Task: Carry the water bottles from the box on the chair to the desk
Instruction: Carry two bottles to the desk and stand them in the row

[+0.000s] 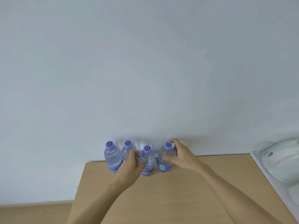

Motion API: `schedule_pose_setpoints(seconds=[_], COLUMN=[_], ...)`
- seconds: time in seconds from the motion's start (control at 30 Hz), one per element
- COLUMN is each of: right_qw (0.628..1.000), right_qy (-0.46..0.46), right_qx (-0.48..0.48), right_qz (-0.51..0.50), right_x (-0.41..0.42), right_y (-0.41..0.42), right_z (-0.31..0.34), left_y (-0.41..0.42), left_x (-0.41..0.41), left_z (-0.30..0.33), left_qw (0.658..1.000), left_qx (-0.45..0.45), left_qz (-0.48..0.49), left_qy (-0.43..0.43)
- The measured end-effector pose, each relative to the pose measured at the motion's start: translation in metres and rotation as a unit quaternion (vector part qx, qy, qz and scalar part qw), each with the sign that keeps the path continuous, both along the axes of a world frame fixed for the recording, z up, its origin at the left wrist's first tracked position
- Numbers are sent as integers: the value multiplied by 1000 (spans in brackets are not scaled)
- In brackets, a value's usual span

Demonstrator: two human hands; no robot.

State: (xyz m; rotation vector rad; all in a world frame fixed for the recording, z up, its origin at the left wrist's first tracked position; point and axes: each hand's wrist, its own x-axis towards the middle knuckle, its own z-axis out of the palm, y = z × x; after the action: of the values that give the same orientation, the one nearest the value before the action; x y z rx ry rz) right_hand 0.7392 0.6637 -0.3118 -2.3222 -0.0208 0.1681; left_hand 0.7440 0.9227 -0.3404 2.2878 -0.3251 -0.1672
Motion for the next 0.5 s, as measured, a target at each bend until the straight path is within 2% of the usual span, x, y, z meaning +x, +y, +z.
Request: schedule_pose_setpoints(seconds=[0.1, 0.23, 0.33, 0.5], right_qw=[998, 992, 990, 990], right_qy=[57, 125, 134, 136], right_qx=[7, 3, 2, 10], right_qz=[-7, -16, -37, -28], right_x=[-16, -26, -27, -19], right_y=[-7, -4, 7, 14], right_z=[-20, -52, -63, -65], left_y=[1, -10, -21, -23], left_x=[-21, -39, -42, -34], left_z=[-27, -44, -48, -52], left_qw=[993, 953, 934, 933], left_qx=[-30, -120, -152, -147], left_qz=[31, 33, 46, 61], left_qy=[108, 275, 320, 322])
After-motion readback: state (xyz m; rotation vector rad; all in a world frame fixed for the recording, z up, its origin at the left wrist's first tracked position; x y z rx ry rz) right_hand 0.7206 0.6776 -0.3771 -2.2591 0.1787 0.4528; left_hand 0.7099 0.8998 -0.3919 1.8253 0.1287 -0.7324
